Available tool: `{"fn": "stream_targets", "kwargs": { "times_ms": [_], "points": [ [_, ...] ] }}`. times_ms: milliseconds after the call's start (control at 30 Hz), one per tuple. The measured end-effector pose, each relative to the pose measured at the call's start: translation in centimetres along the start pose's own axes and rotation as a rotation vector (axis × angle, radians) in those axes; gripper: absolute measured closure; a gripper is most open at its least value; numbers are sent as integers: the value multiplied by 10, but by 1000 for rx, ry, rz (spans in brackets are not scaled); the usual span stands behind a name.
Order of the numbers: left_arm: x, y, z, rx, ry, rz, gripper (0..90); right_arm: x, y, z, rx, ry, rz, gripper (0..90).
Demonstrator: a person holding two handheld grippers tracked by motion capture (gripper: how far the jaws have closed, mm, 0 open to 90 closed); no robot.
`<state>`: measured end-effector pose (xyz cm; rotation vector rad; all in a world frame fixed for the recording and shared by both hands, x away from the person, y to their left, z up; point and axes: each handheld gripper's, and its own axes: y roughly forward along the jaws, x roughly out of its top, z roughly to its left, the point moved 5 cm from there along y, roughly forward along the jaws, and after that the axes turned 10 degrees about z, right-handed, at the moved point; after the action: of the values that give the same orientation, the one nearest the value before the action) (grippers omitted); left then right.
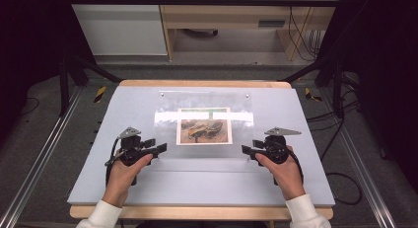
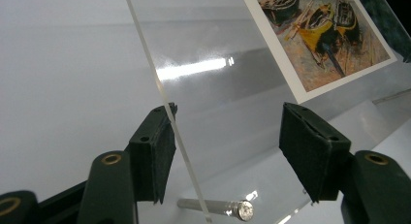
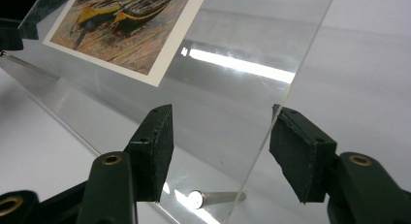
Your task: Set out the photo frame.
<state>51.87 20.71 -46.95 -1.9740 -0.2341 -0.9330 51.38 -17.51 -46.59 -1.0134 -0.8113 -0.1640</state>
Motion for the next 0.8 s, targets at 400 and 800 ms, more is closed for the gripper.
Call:
{"fn": "stream_targets", "kwargs": {
  "times_ms": [400,800],
  "points": [
    [-3,-4,-3,18,18,-2,390,-3,-4,4,-24,-22,-3,447],
    [-7,-7,-5,26,23,-12,419,-8,-8,7,-42,-37,-5,469]
  ]
}}
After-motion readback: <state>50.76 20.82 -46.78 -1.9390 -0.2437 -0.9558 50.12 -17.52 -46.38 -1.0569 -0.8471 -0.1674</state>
